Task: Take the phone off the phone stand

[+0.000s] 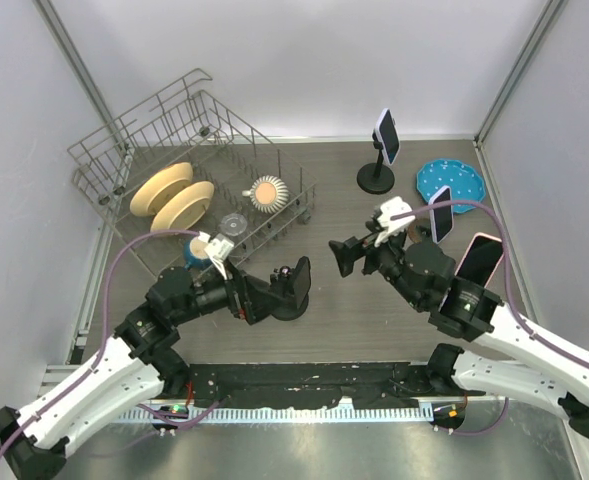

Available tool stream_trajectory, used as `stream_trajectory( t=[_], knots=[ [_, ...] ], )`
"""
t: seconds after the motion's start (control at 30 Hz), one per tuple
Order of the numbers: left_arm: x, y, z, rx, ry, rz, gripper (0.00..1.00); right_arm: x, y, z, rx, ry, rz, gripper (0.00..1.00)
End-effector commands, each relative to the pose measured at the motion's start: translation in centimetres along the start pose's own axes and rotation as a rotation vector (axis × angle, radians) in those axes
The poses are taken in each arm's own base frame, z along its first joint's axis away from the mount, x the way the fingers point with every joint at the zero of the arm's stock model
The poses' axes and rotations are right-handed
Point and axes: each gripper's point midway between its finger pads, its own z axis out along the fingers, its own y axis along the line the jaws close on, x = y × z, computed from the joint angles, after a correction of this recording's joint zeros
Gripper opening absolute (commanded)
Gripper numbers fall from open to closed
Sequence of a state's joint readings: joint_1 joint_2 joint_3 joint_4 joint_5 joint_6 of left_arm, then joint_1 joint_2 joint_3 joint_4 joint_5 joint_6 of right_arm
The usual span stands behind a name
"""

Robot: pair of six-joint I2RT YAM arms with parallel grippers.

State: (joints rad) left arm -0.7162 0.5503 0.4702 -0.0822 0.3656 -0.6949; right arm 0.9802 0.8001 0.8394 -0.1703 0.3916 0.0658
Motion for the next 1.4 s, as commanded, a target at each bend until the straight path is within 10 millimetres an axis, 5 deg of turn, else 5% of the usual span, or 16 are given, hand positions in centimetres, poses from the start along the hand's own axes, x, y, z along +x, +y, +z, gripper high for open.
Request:
stream_trajectory(
  t=[0.0,0.33,0.93,1.2,1.37],
  knots=[
    [-0.5,-2.9,0.7,0.072,-0.007,0.079,1.00,-1.7,-3.6,-1.2,0.198,-0.120,0.116,0.94],
    [0.6,-2.5,3.9,-0.019,0.004,0.122,1.00,-0.6,-4.0,-2.1,0.194,-0.121,0.139,0.93],
    [0.2,-7.5,7.5,0.152,-0.009,0.065,1.00,1.0,-3.5,-1.8,0.170,-0.080,0.128,0.93],
    [-0.4,-7.6,6.9,0.125,-0.011,0.136,1.00,1.8,-2.7,-1.9,0.129,-0.014,0.122,0.93],
    [-2.4,-5.7,4.0,-0.012,-0.046,0.245,1.00,1.2,-1.4,-2.3,0.078,0.043,0.162,0.93]
  ],
)
